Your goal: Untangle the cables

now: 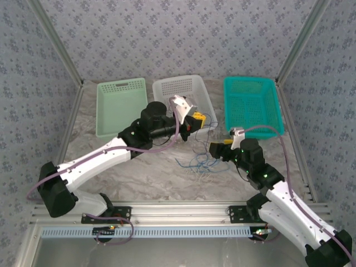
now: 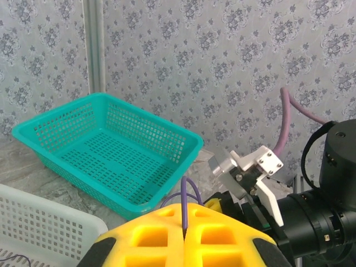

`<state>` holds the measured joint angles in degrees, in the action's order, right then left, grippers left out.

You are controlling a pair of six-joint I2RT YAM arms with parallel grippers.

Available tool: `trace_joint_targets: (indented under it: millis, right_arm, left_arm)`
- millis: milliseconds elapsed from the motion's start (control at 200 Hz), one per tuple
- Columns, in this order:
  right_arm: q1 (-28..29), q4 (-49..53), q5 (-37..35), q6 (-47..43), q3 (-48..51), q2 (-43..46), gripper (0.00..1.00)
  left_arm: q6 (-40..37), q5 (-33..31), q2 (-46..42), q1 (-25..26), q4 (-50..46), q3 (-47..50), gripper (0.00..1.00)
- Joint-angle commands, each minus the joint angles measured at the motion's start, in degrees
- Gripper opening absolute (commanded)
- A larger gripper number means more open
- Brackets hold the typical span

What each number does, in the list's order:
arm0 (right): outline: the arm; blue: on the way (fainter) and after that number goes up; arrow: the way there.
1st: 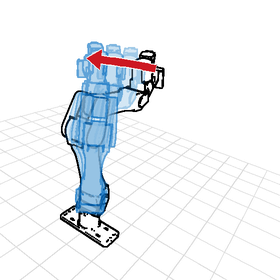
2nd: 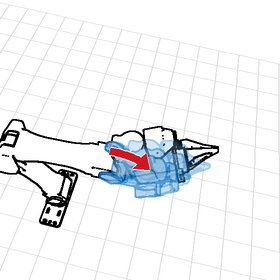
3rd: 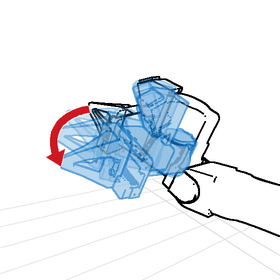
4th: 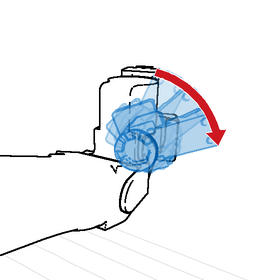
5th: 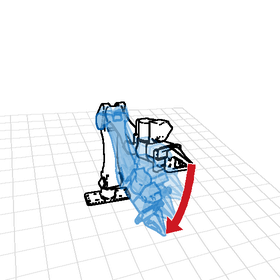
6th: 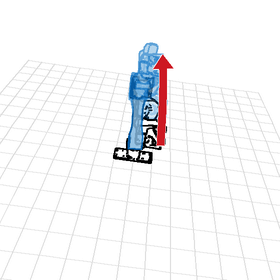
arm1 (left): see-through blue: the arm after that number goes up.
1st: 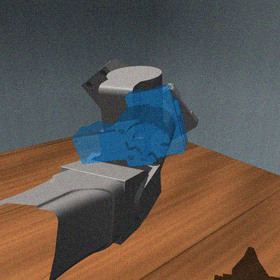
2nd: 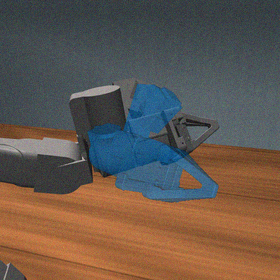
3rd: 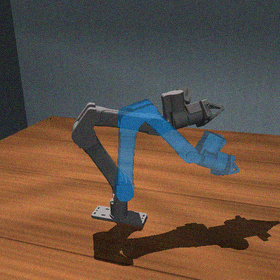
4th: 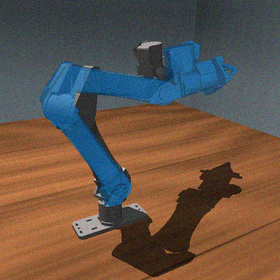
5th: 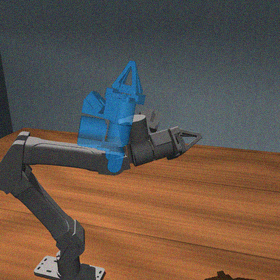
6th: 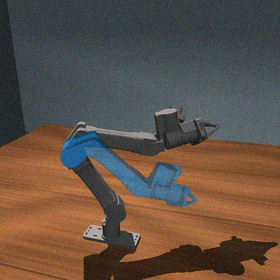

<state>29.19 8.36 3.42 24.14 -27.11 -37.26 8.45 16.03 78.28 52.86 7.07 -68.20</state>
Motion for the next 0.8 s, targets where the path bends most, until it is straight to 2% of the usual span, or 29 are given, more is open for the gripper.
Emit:
trace_joint_targets:
  millis: [0,110,340,510,730,795]
  right_arm:
    - [-1.15,-2.68,2.04,-1.16,-2.82,0.6,0.81]
    - [-2.37,-4.87,5.41,-1.12,-3.19,0.6,0.85]
    - [-5.52,-6.83,10.84,-2.83,-3.74,-1.41,0.8]
    - [-8.63,-12.2,17.28,-2.7,-3.03,-4.42,0.79]
    - [-9.0,-18.03,20.2,-2.17,-2.98,-9.05,0.75]
    - [-8.89,-19.44,20.73,-2.09,-3.03,-10.7,0.71]
  left_arm:
    - [0.41,0.58,0.58,-0.25,0.53,-0.26,0.0]
    - [0.2,0.7,0.9,-0.31,0.57,-0.04,0.0]
    - [0.25,2.93,0.86,-0.3,1.36,0.2,0.0]
    - [0.94,5.64,0.24,-0.28,3.8,1.14,0.0]
    - [2.52,8.13,0.31,-0.26,6.14,1.93,0.0]
    - [3.05,8.78,0.46,-0.25,7.33,2.11,0.0]
